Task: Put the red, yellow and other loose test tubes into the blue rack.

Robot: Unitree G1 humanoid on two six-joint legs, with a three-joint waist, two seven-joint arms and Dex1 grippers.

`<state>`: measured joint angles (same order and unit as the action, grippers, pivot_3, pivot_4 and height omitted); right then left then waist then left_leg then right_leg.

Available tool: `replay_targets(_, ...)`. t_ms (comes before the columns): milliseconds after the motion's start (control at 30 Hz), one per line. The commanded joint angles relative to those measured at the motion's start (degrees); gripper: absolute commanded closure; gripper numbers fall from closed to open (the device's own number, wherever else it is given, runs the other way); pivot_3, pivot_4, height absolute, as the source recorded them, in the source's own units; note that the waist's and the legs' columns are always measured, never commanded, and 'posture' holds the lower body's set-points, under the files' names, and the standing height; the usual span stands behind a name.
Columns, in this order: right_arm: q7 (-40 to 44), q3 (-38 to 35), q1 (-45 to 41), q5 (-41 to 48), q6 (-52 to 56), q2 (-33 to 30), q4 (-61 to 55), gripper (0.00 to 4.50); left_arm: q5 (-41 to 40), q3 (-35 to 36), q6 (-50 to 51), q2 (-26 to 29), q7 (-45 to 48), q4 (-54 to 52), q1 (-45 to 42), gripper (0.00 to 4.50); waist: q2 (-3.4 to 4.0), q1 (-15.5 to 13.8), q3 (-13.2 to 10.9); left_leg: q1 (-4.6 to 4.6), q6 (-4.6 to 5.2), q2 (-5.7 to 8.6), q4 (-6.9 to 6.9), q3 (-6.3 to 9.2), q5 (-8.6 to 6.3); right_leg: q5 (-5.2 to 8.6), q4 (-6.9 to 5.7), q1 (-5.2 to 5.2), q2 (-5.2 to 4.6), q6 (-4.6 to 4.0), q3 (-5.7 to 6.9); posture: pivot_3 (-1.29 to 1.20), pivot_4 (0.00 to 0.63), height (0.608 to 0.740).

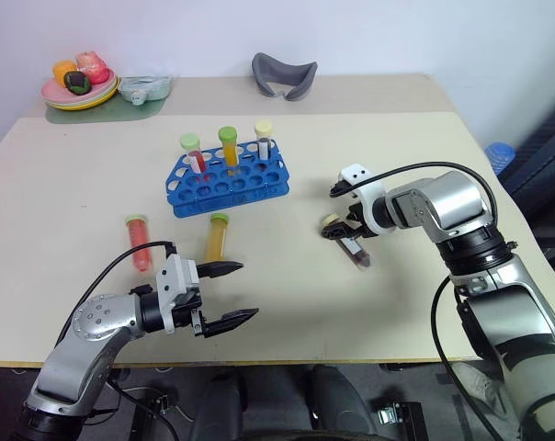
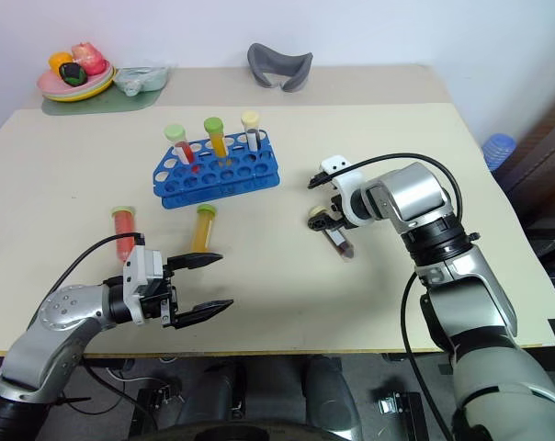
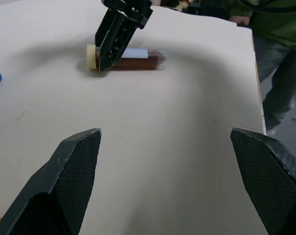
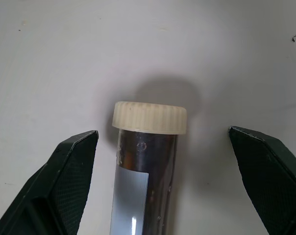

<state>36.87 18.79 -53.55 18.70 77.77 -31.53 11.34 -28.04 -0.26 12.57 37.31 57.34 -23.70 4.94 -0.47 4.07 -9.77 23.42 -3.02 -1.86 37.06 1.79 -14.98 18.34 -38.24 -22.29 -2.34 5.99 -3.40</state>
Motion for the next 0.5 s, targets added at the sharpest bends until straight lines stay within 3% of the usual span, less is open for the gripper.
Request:
replay_targets(33,1.3,1.1,0.3,1.0,0.8,1.9,-0.9,0.15,-0.7,0.9,-0.4,0.3,0.3,-1.4,0.6,0.22,0.0,0.0,0.0,0.0,0.0,0.0,0.0,0.0,0.0,0.0,0.0,0.0,0.0,0.0,0.0,0.0,0.15,0.74)
replay_targets(500,2.8,3.2,1.5,0.6,0.1,0.0,-3.4,0.15,-0.5,0.7,-1.2,0.1,0.5,-1.1,1.1,0.22,0.0,-0.1,0.0,0.0,0.0,0.0,-0.02,-0.01,0.0,0.0,0.01,0.0,-0.01,0.0,0.0,0.0,0.15,0.74)
